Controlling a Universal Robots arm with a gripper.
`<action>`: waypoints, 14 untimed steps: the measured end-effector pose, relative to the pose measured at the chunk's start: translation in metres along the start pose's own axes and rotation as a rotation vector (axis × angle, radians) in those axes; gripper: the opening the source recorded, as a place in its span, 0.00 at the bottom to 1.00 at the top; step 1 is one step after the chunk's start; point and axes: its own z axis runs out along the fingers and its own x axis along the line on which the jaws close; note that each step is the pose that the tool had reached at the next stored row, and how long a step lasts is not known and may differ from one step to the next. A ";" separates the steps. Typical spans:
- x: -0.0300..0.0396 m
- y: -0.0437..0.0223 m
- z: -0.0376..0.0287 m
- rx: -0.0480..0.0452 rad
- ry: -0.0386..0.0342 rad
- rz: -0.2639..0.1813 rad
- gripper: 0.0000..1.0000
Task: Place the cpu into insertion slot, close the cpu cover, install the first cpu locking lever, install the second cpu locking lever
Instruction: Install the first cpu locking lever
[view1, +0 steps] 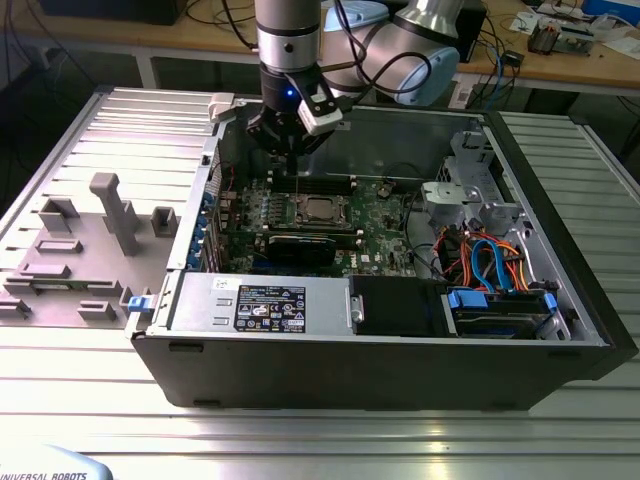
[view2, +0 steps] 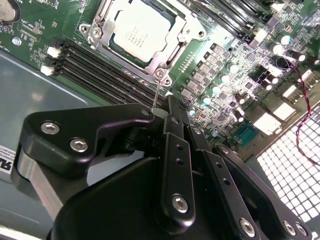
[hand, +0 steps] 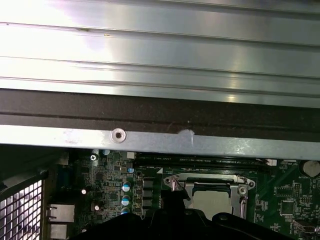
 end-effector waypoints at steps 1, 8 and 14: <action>-0.0004 0.0000 0.0000 0.0000 0.0000 0.000 0.11; -0.0018 -0.0001 0.0001 -0.0001 0.0000 -0.002 0.11; -0.0035 0.0000 0.0002 -0.0001 -0.0001 -0.003 0.11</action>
